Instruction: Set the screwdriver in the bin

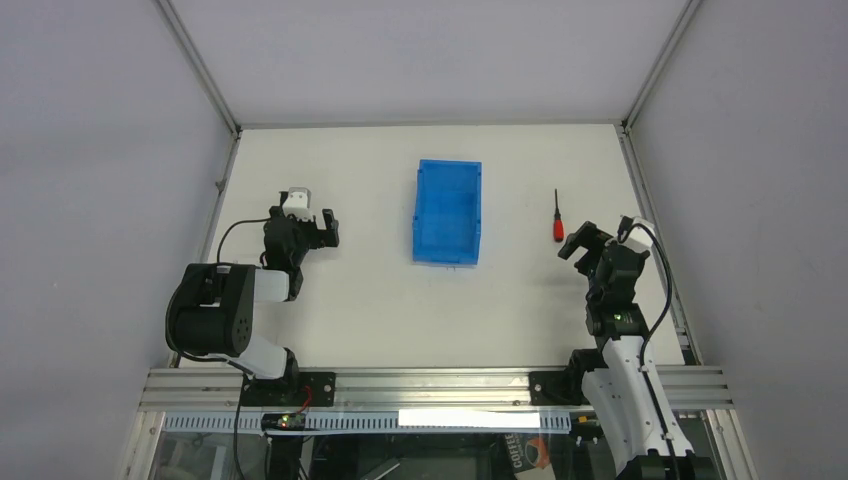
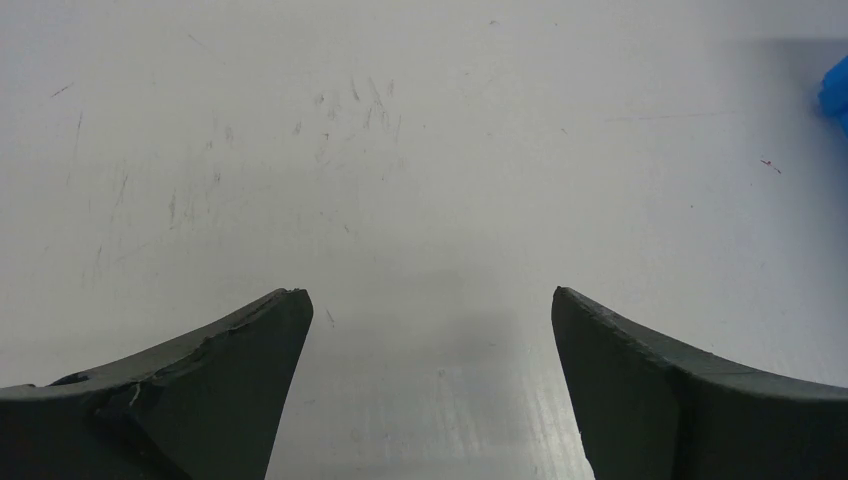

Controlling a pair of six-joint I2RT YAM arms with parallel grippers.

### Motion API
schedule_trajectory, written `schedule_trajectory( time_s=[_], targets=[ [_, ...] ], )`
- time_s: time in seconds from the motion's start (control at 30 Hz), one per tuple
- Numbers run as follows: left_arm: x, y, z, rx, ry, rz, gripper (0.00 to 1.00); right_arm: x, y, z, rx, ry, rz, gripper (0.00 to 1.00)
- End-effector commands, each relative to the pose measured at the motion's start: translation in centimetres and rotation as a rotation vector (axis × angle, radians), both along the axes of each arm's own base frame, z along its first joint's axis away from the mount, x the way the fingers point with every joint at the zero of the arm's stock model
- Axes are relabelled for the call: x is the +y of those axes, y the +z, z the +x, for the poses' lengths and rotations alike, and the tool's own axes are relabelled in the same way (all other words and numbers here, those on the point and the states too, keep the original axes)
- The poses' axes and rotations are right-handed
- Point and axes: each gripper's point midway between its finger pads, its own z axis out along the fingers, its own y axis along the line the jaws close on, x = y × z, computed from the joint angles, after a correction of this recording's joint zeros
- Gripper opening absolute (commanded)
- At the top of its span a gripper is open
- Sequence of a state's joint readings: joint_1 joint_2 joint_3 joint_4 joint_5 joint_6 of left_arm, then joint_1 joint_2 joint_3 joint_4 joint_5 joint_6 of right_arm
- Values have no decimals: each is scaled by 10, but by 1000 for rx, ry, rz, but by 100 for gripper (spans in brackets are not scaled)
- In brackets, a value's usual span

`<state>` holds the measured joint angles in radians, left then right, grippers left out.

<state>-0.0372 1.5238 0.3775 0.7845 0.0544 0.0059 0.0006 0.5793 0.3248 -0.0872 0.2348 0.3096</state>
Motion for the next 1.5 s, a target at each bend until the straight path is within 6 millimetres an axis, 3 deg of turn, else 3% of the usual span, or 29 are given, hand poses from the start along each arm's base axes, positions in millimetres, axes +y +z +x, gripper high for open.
schedule_trajectory(
  time_s=[0.0,0.23,0.4,0.63,0.77,0.8,0.9,1.07,1.17,1.27,1.47],
  targets=[
    [1,13,4,-42,9,-20,99,1,19,6,-46,-1,13,99],
    [1,13,4,-42,9,-20,99,5,20,7,-39,24,10,99],
    [1,13,4,-43,10,-21,99,9,38,13,-1,50,8,99],
    [1,12,4,-41,10,-20,99,12,37,47,326,65,24,99],
    [1,13,4,-42,9,-20,99,11,8,75,557,93,-5,99],
    [1,13,4,-43,9,-20,99,12,11,82,569,108,-12,99],
    [1,13,4,-43,10,-20,99,14,-11,102,672,157,-29,97],
    [1,12,4,-41,8,-20,99,8,-47,116,829,172,-68,92],
    [2,12,4,-41,11,-20,99,9,-69,120,882,189,-69,83],
    [1,12,4,-41,10,-21,99,14,-89,121,917,212,-47,67],
    [1,13,4,-42,9,-20,99,10,-111,119,949,215,-25,42]
  ],
)
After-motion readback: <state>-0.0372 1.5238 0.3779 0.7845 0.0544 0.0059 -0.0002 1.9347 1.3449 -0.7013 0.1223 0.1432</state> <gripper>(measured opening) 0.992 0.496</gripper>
